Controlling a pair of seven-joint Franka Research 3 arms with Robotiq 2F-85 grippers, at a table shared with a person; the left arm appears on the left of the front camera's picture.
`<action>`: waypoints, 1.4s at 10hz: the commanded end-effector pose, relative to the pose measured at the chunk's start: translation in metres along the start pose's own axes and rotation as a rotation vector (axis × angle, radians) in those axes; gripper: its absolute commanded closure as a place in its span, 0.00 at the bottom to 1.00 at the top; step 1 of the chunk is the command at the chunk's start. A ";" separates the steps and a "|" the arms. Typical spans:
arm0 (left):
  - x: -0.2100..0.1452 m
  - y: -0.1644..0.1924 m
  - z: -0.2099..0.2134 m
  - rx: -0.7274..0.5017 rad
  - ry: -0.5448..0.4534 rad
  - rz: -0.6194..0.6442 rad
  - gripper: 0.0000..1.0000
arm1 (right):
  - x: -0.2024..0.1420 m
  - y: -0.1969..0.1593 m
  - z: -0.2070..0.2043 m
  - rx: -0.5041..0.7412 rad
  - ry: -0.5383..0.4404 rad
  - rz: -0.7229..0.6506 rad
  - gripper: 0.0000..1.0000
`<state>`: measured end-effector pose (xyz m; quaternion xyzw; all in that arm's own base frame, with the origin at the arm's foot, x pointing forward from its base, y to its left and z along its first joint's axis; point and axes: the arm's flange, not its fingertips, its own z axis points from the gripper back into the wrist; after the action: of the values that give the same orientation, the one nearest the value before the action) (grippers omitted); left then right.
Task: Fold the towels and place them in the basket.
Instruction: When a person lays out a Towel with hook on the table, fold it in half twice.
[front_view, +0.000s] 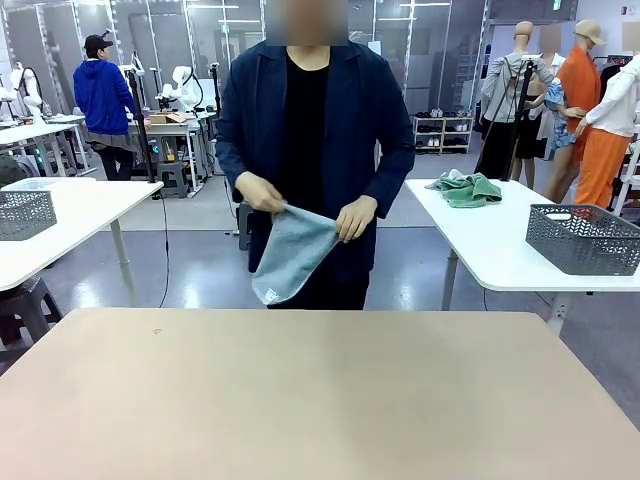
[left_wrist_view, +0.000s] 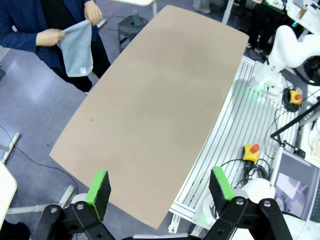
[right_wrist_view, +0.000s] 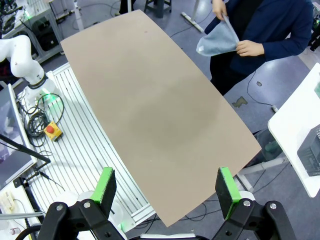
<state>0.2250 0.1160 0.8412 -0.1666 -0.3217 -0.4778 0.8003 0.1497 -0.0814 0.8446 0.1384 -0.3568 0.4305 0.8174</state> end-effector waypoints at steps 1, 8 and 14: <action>0.001 -0.003 -0.001 -0.010 -0.007 -0.014 0.00 | 0.001 0.000 -0.001 0.009 -0.006 0.013 0.00; 0.001 -0.003 -0.001 -0.010 -0.007 -0.014 0.00 | 0.001 0.000 -0.001 0.009 -0.006 0.013 0.00; 0.001 -0.003 -0.001 -0.010 -0.007 -0.014 0.00 | 0.001 0.000 -0.001 0.009 -0.006 0.013 0.00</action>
<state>0.2251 0.1160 0.8412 -0.1666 -0.3217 -0.4778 0.8003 0.1497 -0.0814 0.8446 0.1385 -0.3568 0.4305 0.8174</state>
